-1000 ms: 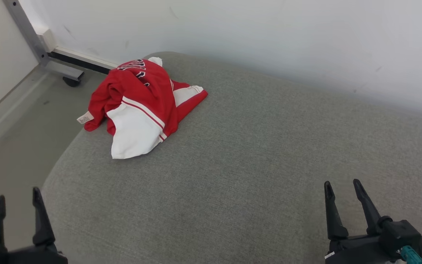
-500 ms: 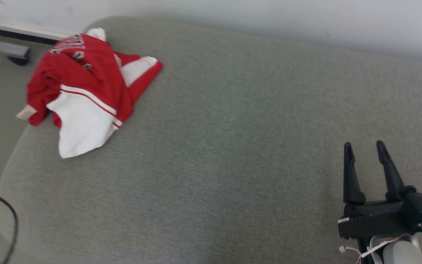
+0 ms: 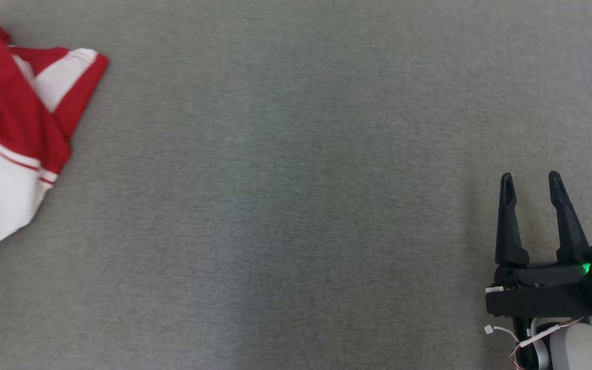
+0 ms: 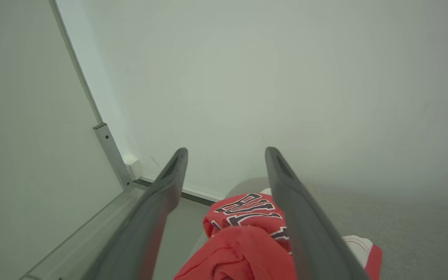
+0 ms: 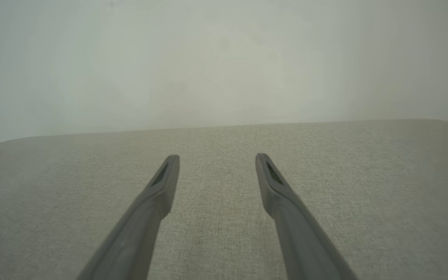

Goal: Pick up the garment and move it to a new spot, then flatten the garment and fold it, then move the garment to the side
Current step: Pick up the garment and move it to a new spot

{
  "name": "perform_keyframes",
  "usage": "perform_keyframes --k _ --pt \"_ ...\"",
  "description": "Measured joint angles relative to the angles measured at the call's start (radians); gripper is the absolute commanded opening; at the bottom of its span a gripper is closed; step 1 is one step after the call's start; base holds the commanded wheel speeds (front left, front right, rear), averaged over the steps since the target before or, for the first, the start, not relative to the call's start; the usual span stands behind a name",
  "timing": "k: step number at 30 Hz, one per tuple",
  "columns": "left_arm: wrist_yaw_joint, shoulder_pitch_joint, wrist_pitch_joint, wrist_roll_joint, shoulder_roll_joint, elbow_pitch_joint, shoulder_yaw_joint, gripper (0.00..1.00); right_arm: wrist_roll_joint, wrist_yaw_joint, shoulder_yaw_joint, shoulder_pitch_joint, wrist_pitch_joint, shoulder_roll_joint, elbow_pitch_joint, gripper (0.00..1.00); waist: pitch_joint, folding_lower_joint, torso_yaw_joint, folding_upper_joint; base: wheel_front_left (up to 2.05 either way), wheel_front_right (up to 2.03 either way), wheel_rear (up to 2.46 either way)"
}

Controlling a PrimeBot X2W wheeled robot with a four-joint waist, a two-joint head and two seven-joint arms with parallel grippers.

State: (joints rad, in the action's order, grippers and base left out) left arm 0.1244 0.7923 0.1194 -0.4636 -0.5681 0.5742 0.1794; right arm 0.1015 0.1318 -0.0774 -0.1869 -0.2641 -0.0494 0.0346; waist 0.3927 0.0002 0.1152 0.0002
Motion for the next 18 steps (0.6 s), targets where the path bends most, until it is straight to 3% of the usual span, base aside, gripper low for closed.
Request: perform_keyframes --k 12,18 --pt "0.007 0.097 -0.166 -0.024 -0.041 0.295 -0.120 1.00 0.013 0.000 0.010 -0.006 0.000 0.000 -0.007 1.00 0.058 -0.0001 -0.095 0.0000 0.00 0.00 0.00" --pt "0.007 0.116 -0.245 -0.060 -0.031 0.412 -0.146 1.00 0.019 0.000 0.013 -0.007 0.000 0.000 -0.007 1.00 0.057 -0.0001 -0.111 0.0000 0.00 0.00 0.00"
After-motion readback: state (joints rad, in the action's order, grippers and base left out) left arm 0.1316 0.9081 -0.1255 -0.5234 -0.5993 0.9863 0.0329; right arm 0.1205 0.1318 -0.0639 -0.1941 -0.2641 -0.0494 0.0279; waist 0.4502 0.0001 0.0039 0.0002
